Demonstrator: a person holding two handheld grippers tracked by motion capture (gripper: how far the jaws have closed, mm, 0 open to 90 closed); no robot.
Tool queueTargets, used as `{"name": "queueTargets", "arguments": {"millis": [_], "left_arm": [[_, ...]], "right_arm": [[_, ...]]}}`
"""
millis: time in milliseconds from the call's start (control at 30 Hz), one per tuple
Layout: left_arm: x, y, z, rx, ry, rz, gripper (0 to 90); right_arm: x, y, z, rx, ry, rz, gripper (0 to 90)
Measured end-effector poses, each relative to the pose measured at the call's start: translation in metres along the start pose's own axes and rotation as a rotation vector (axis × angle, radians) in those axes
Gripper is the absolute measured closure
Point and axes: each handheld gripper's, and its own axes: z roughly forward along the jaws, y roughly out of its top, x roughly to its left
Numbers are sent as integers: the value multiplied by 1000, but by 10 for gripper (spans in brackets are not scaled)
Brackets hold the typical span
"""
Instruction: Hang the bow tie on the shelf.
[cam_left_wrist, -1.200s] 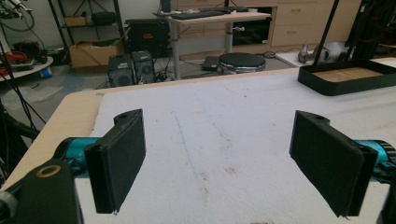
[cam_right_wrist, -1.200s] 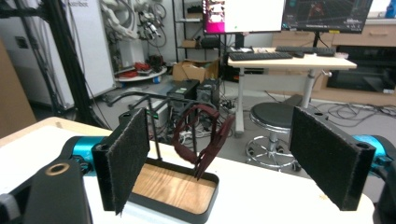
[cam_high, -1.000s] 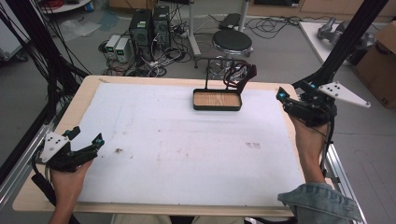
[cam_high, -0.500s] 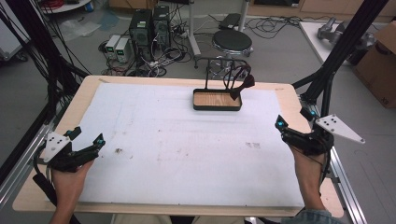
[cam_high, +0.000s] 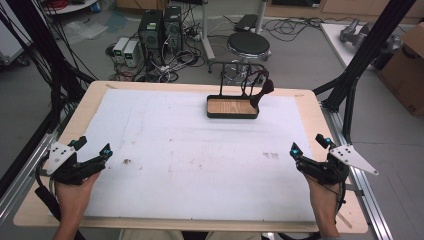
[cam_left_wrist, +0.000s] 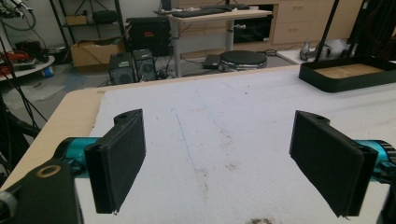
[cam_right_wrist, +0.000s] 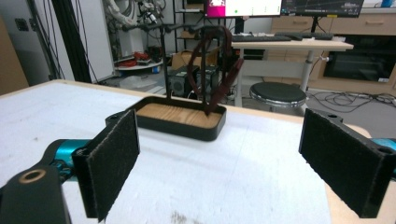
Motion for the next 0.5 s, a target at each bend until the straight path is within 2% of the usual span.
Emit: {"name": "queueTargets", "arguments": {"millis": [167, 300, 500], "left_arm": [[0, -1, 0, 2, 1, 0, 187], [0, 0, 0, 2, 2, 3, 187], [0, -1, 0, 3, 2, 2, 187]], "right_arm": [[0, -17, -1, 19, -1, 9, 113], [0, -31, -1, 44, -2, 36, 113], [2, -35, -2, 48, 7, 46, 114]]}}
